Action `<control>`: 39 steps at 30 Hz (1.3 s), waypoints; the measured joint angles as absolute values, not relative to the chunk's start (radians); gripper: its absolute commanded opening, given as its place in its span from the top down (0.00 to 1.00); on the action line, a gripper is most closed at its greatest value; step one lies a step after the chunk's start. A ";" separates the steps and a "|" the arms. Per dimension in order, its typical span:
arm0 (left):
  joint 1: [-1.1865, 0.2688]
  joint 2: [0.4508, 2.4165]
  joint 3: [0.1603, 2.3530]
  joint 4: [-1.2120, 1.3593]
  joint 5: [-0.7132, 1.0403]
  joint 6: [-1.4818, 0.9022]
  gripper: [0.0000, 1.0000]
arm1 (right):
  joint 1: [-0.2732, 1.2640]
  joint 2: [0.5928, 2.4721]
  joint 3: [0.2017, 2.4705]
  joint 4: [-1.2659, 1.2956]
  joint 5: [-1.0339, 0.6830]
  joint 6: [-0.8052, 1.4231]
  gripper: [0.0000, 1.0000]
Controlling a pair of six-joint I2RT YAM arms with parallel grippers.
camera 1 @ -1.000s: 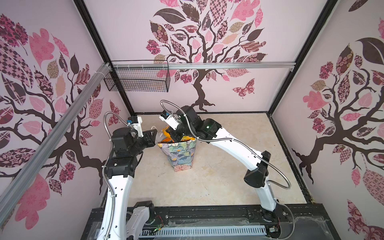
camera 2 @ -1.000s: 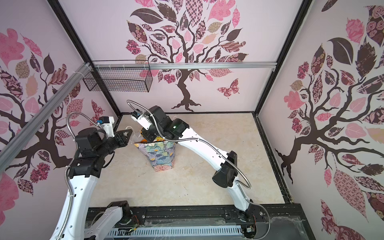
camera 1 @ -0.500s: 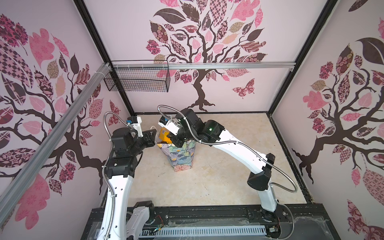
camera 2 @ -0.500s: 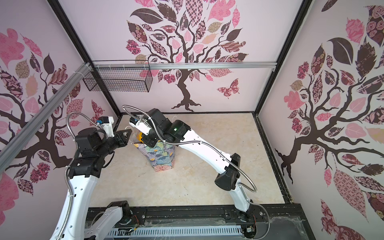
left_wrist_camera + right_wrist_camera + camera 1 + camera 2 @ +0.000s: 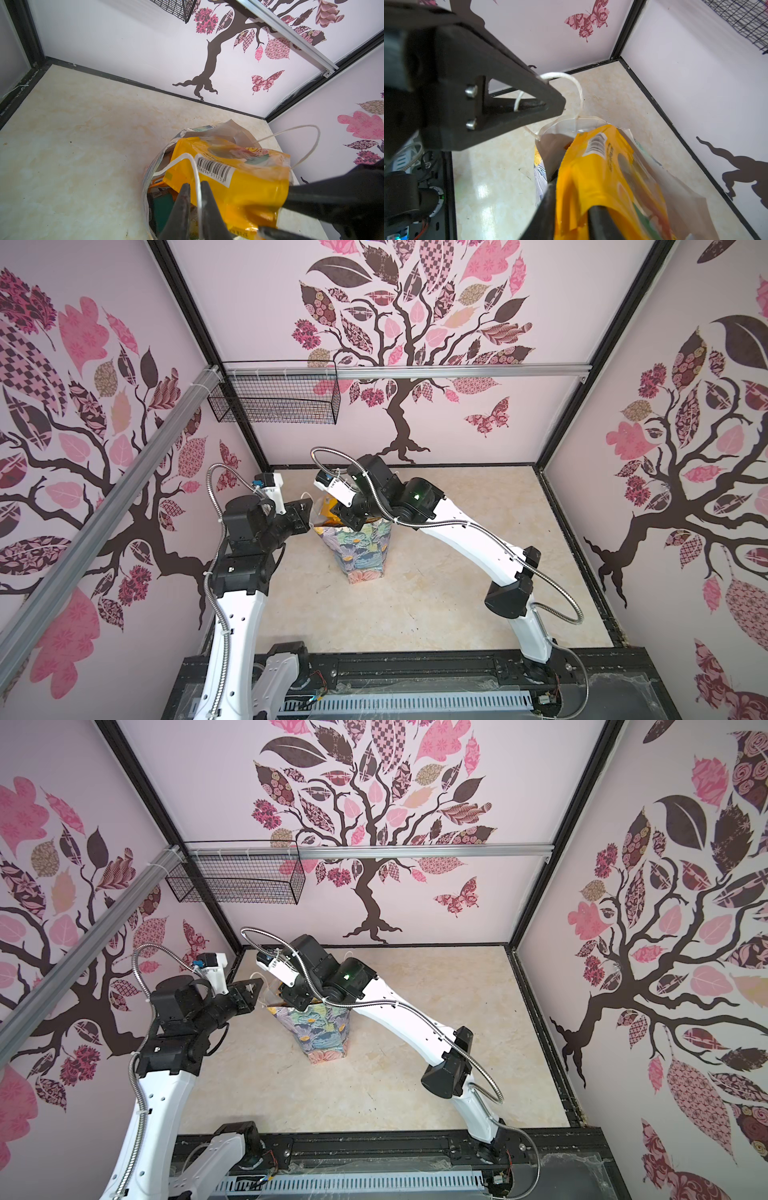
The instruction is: Place the snacks into the paper bag
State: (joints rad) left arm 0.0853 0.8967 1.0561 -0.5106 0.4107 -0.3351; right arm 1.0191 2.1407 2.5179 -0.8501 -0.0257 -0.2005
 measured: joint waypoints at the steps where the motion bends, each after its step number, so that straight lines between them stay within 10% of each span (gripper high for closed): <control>1: 0.085 0.897 1.056 -0.511 0.410 -0.335 0.86 | 1.019 2.141 2.531 -0.851 -0.021 -0.187 0.43; 9: 0.085 0.902 1.065 -0.548 0.378 -0.299 0.77 | 1.019 2.031 2.473 -0.818 0.076 -0.072 0.35; 18: 0.085 0.972 1.292 -0.752 0.318 -0.253 0.45 | 0.988 1.565 1.862 -0.587 0.388 0.057 0.28; 25: -0.002 1.045 1.613 -0.956 0.287 -0.226 0.43 | 0.886 1.375 1.443 -0.357 0.285 0.170 0.26; 39: -0.326 1.180 1.695 -1.212 0.059 -0.170 0.43 | 0.868 1.437 1.363 -0.129 0.101 0.220 0.27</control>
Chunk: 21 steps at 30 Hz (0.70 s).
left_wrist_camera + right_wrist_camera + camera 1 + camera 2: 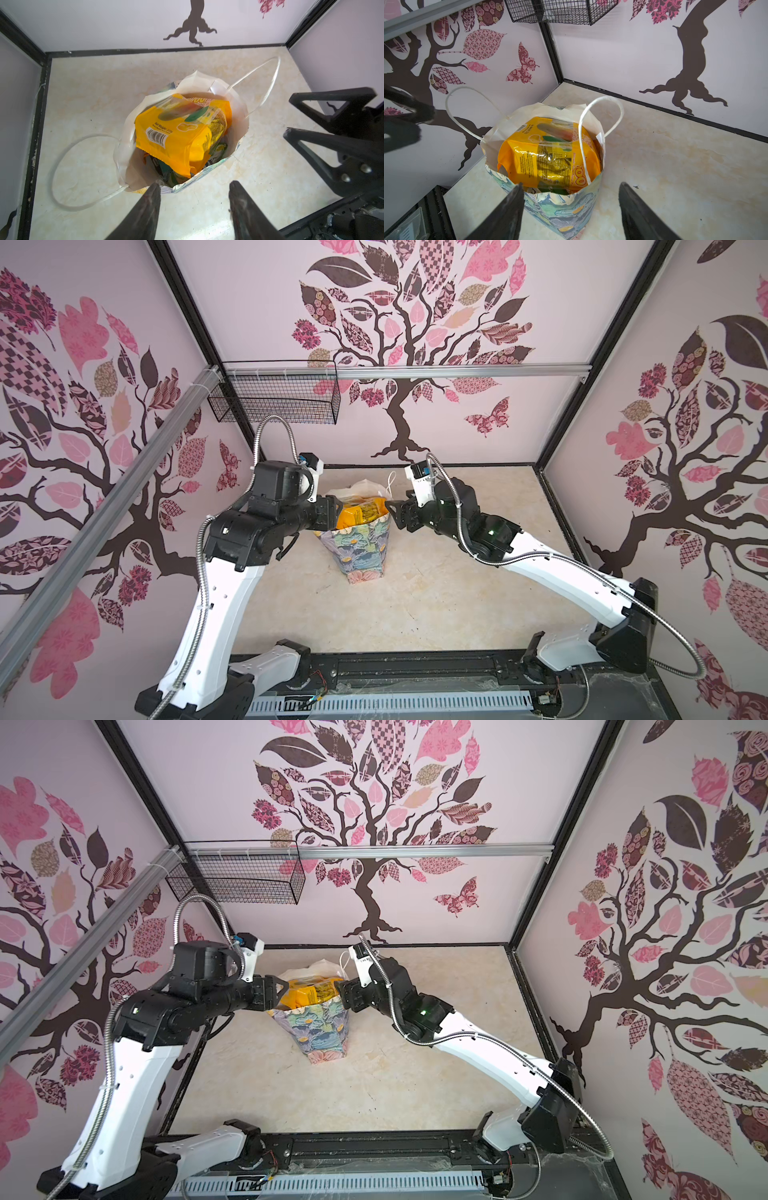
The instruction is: Place the snacks into the paper bag
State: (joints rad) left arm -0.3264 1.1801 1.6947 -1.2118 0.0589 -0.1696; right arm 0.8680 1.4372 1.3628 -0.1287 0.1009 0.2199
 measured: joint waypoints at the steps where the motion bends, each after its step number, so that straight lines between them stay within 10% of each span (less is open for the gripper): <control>1: -0.329 1.195 1.692 -1.217 0.057 -0.167 0.43 | 0.868 1.451 1.363 -0.114 0.102 0.226 0.27; 7: -0.405 1.222 1.691 -1.222 0.017 -0.154 0.40 | 0.868 1.539 1.363 -0.082 0.136 0.245 0.36; 21: -0.490 1.350 1.679 -1.207 -0.108 -0.120 0.48 | 0.867 1.564 1.308 -0.014 0.159 0.257 0.93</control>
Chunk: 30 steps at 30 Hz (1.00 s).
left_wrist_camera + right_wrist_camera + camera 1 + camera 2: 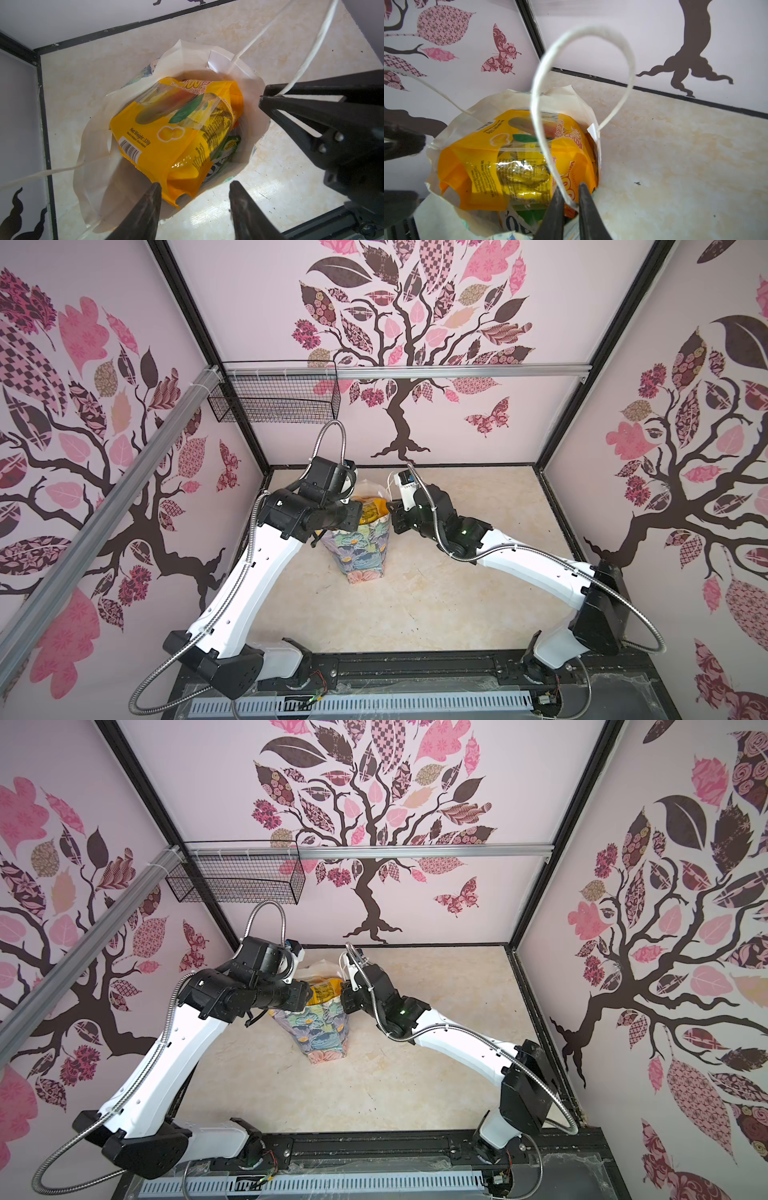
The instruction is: Place the snacks into the paper bag
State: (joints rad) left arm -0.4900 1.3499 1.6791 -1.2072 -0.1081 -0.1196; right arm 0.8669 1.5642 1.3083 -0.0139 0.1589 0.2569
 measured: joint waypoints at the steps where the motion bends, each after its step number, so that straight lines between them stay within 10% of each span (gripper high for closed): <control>1: -0.490 1.354 1.679 -1.204 -0.112 -0.115 0.50 | 0.867 1.562 1.304 -0.009 0.159 0.258 0.95; 7: -0.490 1.426 1.679 -1.195 -0.156 -0.099 0.70 | 0.865 1.541 1.275 0.007 0.159 0.262 0.98; 30: -0.476 1.510 1.504 -1.030 -0.155 -0.088 0.95 | 0.860 1.464 1.188 0.043 0.073 0.266 0.99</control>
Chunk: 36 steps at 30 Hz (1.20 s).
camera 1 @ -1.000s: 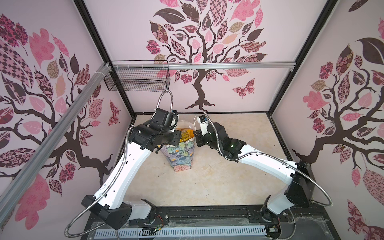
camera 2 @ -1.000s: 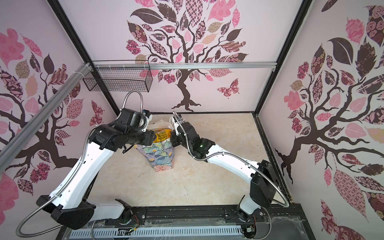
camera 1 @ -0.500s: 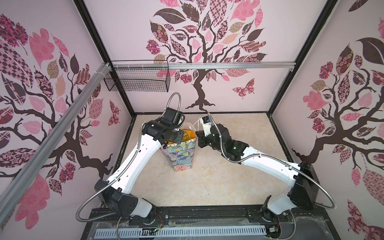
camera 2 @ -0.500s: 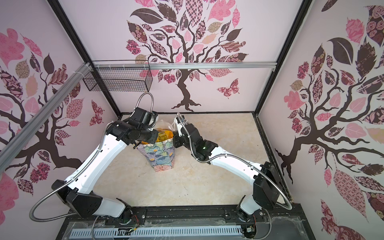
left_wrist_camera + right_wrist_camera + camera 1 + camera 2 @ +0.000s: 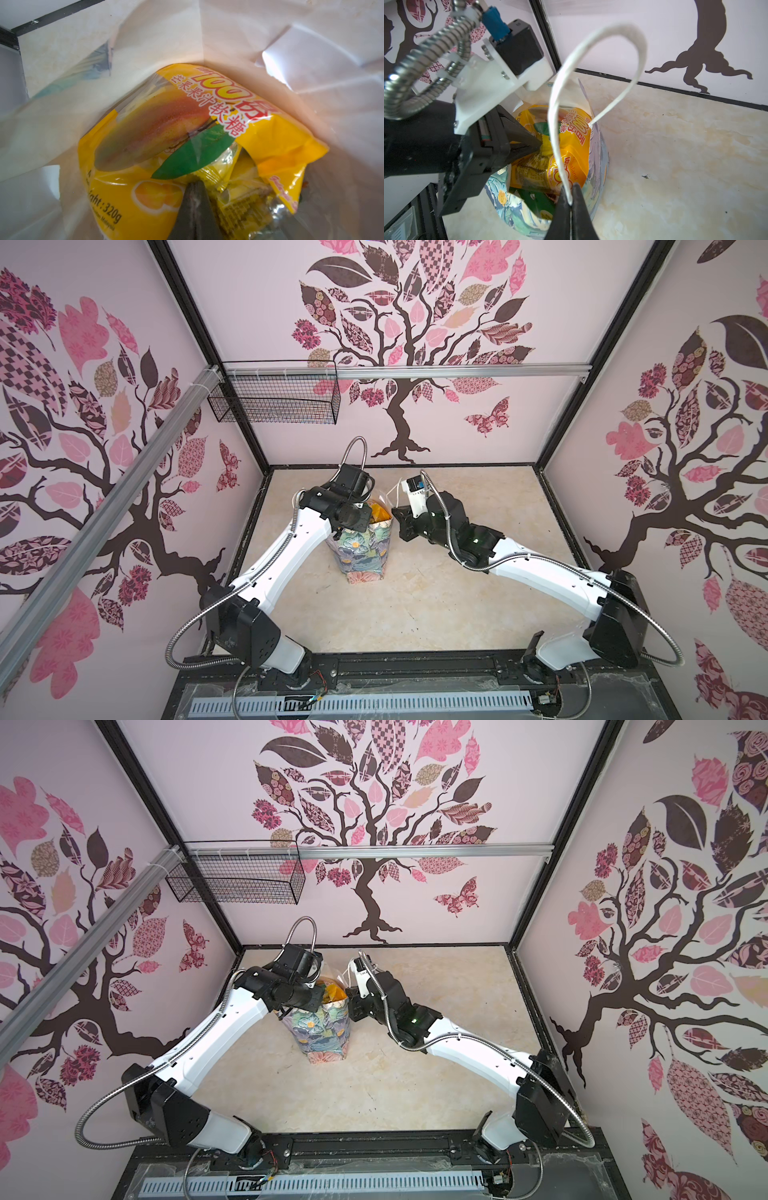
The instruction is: Place the snacks into the paper bag
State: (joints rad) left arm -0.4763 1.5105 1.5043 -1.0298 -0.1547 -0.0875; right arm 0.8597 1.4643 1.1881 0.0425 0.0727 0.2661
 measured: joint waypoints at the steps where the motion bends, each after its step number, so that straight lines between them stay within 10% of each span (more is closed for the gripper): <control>1: -0.476 1.512 1.505 -1.026 -0.152 -0.088 0.93 | 0.860 1.460 1.184 0.043 0.071 0.266 0.98; 10: -0.436 1.533 1.686 -1.135 -0.123 -0.077 0.65 | 0.859 1.459 1.184 0.042 0.067 0.266 0.98; 32: -0.424 1.621 1.660 -1.155 -0.013 -0.079 0.90 | 0.858 1.459 1.184 0.039 0.085 0.265 1.00; 36: -0.430 1.627 1.661 -1.132 0.004 -0.078 0.78 | 0.854 1.457 1.183 0.034 0.109 0.262 1.00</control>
State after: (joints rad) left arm -0.4305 1.6268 1.6608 -1.1324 0.0036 -0.0776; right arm 0.8536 1.4574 1.1831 0.0341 0.1089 0.2619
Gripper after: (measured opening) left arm 0.164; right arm 0.049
